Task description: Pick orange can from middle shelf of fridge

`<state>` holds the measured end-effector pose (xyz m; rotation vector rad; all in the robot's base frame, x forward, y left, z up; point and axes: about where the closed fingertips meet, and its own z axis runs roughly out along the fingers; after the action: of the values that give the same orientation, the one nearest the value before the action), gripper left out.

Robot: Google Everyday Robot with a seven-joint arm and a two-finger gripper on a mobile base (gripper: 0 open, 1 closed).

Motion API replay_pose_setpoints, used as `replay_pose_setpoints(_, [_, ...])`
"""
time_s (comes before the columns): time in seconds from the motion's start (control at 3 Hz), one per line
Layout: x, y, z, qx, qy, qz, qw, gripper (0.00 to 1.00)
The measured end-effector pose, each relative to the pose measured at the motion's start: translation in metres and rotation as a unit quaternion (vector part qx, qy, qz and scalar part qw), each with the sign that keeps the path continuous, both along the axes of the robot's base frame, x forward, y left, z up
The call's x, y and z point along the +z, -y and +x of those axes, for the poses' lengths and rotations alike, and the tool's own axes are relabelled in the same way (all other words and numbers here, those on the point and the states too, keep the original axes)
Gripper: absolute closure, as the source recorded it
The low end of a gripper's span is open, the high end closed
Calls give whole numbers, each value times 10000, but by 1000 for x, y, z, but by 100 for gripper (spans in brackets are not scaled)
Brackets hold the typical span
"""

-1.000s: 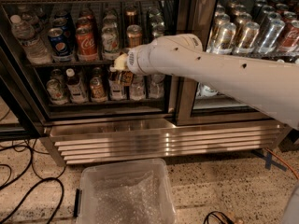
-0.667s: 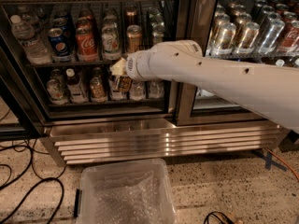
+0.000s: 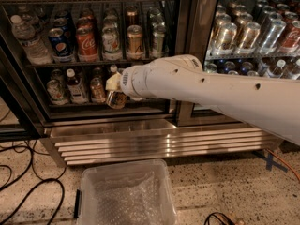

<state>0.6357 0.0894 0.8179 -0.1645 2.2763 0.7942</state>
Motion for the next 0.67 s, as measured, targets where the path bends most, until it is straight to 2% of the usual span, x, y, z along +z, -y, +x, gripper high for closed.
replay_pose_setpoints(0.33, [-3, -4, -21, -52, -169, 76, 9998, 100])
replay_pose_setpoints(0.67, [-6, -10, -56, -122, -505, 127, 9986, 100])
